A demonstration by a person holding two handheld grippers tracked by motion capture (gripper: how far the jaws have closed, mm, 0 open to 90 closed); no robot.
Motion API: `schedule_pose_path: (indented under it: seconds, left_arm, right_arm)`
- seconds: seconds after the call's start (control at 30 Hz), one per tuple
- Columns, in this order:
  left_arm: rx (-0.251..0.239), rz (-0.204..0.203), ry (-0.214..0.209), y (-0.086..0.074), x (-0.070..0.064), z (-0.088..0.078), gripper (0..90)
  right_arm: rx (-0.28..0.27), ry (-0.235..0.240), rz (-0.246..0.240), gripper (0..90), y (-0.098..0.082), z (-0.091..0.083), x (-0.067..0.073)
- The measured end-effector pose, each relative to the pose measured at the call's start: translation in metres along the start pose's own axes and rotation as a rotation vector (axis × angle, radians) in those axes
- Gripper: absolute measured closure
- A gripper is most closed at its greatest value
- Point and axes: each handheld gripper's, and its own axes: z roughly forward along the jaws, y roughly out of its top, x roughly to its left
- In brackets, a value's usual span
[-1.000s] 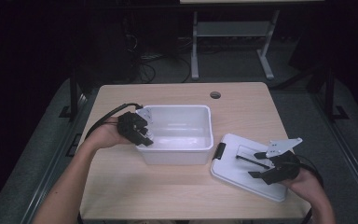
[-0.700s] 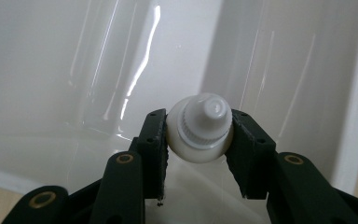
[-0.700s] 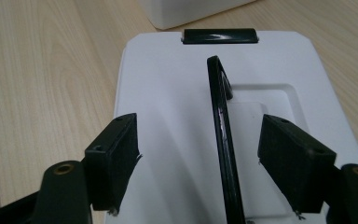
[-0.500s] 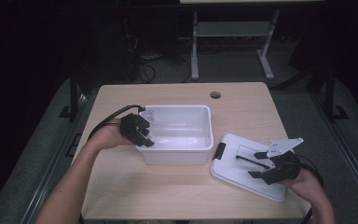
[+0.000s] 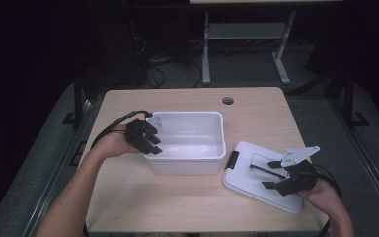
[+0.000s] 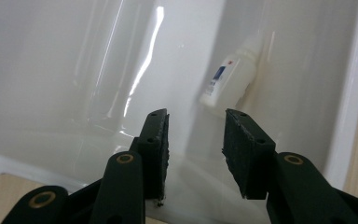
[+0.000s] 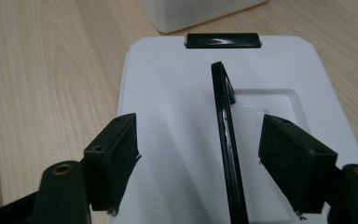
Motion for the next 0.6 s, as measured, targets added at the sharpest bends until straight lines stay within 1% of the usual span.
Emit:
schedule_pose_path:
  seconds: [0.23, 0.3, 0.37, 0.6]
  left_arm:
    - [-0.006, 0.002, 0.004, 0.002, -0.001, -0.006, 59.6]
    - [-0.020, 0.004, 0.009, 0.003, -0.002, -0.010, 59.2]
    - [-0.015, 0.006, 0.013, 0.004, -0.003, -0.014, 58.6]
    - [-0.035, 0.007, 0.029, 0.003, -0.009, -0.031, 57.7]
  right_arm:
    - [-0.001, -0.001, -0.002, 27.5, 0.000, 0.000, 0.000]
    - [-0.001, 0.000, -0.002, 27.6, 0.000, 0.000, 0.000]
    - [0.002, -0.002, -0.002, 27.5, 0.000, 0.001, 0.000]
    - [0.007, -0.003, -0.005, 27.5, 0.000, 0.001, 0.000]
